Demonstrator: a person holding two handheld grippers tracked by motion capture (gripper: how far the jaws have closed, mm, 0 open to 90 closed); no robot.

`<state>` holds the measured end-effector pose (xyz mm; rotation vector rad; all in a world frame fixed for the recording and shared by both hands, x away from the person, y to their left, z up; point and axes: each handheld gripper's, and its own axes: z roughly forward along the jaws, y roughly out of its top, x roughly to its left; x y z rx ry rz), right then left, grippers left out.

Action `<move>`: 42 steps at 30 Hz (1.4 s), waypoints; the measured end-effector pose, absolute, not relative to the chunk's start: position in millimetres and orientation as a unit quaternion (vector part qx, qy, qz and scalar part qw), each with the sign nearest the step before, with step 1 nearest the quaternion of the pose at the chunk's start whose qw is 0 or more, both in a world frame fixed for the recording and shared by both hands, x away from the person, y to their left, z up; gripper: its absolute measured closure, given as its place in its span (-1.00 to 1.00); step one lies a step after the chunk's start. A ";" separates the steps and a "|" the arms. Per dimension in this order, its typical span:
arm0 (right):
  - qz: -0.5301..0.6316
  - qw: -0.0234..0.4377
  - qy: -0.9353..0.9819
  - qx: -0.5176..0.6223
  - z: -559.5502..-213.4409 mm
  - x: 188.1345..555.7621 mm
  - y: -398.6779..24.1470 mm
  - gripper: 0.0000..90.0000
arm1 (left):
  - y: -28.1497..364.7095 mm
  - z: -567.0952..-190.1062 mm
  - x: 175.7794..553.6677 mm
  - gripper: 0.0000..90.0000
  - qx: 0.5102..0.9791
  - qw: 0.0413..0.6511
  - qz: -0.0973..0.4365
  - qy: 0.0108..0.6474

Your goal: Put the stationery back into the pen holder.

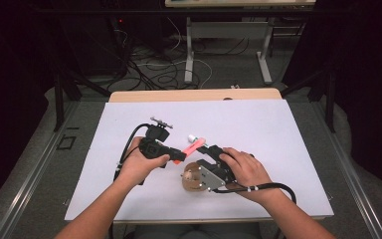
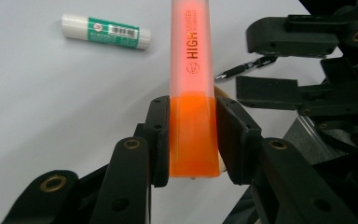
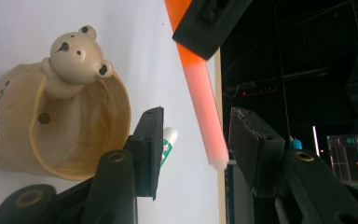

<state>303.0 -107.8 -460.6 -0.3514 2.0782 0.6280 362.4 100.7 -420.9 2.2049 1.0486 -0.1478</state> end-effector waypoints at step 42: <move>0.195 0.495 0.813 -0.236 -468.4 302.0 -98.8 0.70 | 83.5 -420.3 355.2 0.48 0.842 0.362 -0.090 0.389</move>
